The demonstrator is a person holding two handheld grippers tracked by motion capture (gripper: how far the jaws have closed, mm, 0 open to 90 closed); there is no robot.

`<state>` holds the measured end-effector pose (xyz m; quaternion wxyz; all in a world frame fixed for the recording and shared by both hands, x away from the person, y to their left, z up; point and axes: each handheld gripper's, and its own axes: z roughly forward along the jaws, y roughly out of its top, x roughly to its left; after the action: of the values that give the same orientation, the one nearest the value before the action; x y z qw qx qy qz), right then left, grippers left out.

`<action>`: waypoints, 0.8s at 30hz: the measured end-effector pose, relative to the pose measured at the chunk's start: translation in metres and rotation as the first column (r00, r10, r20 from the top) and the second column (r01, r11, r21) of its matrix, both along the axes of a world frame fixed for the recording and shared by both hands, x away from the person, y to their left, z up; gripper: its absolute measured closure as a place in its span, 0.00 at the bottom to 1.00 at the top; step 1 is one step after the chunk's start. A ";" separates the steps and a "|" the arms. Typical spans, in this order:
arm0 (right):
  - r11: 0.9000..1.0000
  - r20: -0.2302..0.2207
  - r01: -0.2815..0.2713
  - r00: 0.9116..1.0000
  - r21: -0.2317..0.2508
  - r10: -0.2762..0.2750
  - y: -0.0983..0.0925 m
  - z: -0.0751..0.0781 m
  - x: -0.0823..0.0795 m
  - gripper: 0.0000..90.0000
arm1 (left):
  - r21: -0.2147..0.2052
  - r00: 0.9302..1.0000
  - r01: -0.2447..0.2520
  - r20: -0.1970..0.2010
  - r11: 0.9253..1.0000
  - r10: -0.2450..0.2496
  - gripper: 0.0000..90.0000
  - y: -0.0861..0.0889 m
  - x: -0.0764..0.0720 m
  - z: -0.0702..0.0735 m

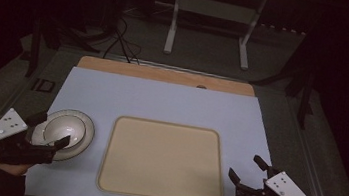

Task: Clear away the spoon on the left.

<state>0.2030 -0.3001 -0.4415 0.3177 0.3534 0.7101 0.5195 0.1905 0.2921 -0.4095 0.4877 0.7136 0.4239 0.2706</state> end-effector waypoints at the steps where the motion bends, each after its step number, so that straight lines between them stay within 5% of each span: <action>1: 1.000 0.001 0.000 1.000 0.001 0.000 0.000 0.000 0.000 0.13 | -0.002 1.000 -0.010 0.003 1.000 0.010 0.06 0.002 0.000 0.000; 12: 1.000 0.002 0.011 1.000 -0.004 -0.011 0.000 0.000 -0.002 0.13 | -0.020 0.996 -0.084 -0.031 0.996 0.084 0.07 0.022 -0.003 -0.008; 24: 1.000 0.004 0.026 1.000 -0.010 -0.026 -0.001 0.000 -0.003 0.13 | -0.057 0.981 -0.153 -0.128 0.987 0.145 0.07 0.043 0.005 -0.026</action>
<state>0.1997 -0.3012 -0.4414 0.3275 0.3601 0.7074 0.5126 0.1953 0.3349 -0.4354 0.4623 0.6787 0.5142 0.2473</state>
